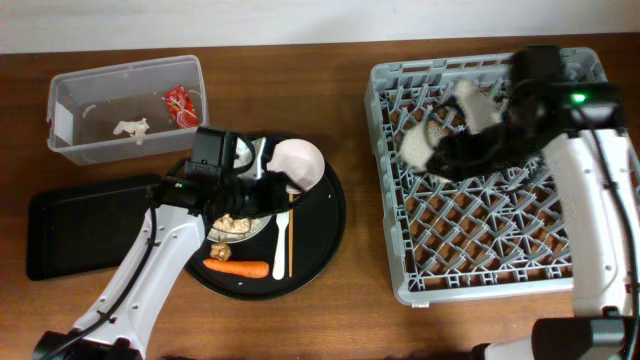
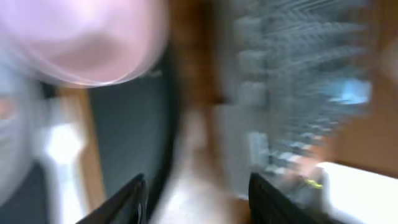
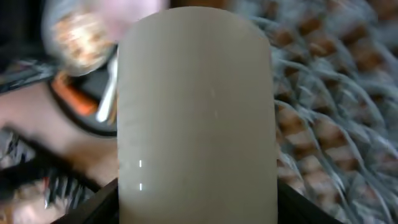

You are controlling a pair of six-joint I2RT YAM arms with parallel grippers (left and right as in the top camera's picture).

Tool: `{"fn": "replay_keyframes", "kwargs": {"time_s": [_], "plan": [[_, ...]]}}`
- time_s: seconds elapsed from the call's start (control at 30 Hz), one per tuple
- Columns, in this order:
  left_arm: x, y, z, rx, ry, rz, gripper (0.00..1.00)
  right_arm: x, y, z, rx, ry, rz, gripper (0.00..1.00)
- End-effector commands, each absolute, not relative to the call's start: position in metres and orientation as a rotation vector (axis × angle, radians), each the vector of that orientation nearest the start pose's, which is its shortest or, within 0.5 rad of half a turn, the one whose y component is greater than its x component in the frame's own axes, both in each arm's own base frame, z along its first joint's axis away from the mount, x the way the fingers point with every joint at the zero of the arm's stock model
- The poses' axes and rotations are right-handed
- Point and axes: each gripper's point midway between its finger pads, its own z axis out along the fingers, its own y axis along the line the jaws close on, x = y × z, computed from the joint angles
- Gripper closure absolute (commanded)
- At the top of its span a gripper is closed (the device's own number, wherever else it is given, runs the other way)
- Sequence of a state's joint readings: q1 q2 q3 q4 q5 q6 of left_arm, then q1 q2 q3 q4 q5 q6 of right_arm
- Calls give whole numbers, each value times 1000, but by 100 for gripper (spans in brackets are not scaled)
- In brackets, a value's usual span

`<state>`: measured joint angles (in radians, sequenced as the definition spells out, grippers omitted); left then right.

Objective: Sort waste into correct bins and load items into the dishwasher rack
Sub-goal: 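Place the white cup upside down in the rack beside the blue cup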

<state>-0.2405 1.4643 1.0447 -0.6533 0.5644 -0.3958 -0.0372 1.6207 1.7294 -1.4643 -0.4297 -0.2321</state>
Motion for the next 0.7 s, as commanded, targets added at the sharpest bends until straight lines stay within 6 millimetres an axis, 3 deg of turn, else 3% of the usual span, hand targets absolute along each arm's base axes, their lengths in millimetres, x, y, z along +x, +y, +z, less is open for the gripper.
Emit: {"fn": "replay_keyframes", "kwargs": {"time_s": [0.0,0.13,0.27,0.43,0.67], "plan": [[326,-109,115,-89,2735,-399,47,332,0,253,61,2796,399,39],[323,-70,121,-155,2707,-106,46,331,-66,271,429,2718,264,36],[322,-47,148,-195,2606,32,46,324,-117,280,677,2634,213,37],[317,-45,178,-201,2509,-5,46,319,-162,250,911,2655,225,38],[314,-45,188,-202,2478,-18,46,337,-195,204,1071,2735,269,39]]}}
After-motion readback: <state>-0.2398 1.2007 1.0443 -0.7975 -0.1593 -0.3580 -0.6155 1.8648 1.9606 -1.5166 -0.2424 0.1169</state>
